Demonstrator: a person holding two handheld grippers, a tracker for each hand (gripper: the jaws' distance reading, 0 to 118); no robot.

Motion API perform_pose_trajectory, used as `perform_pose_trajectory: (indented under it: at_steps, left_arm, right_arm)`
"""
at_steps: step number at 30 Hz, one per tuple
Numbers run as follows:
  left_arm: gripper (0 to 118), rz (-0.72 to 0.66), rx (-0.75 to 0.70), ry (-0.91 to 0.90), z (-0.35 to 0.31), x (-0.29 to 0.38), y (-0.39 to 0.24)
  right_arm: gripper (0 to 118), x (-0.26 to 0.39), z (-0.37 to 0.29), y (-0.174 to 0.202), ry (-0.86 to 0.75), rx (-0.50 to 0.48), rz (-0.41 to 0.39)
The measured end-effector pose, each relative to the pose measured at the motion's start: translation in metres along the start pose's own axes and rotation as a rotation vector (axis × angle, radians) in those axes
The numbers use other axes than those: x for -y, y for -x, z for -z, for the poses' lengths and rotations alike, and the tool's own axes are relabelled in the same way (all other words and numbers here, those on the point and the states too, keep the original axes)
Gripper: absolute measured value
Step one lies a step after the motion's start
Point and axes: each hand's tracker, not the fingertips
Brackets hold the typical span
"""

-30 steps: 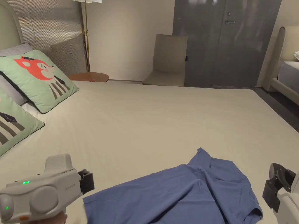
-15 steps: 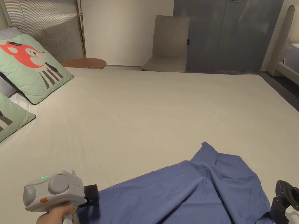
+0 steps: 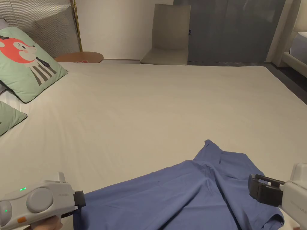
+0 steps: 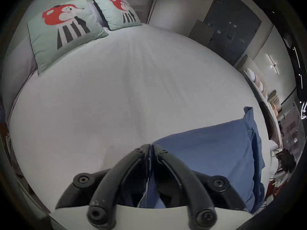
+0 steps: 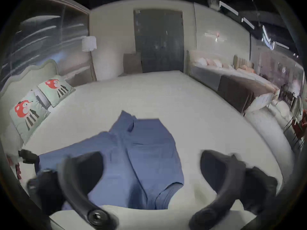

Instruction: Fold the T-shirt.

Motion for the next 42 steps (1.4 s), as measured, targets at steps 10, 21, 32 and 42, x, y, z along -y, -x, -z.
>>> perform_pose_trajectory:
  at_steps: [10, 21, 32, 42]
  left_arm:
    - [2, 0.039, -0.013, -0.046, -0.011, 0.003, -0.009]
    - [2, 0.074, -0.013, -0.081, -0.027, 0.001, -0.012]
    - [2, 0.13, 0.04, -0.326, -0.128, 0.015, -0.02]
    - [2, 0.151, 0.032, -0.598, -0.217, 0.071, -0.012]
  right_arm:
    - [108, -0.021, 0.134, -0.036, 0.303, 0.075, 0.116]
    - [3, -0.013, 0.106, -0.018, 0.152, 0.068, -0.043]
    - [3, -0.014, -0.056, -0.007, -0.291, 0.055, -0.074]
    - [3, 0.024, -0.219, 0.018, -0.632, 0.023, -0.042]
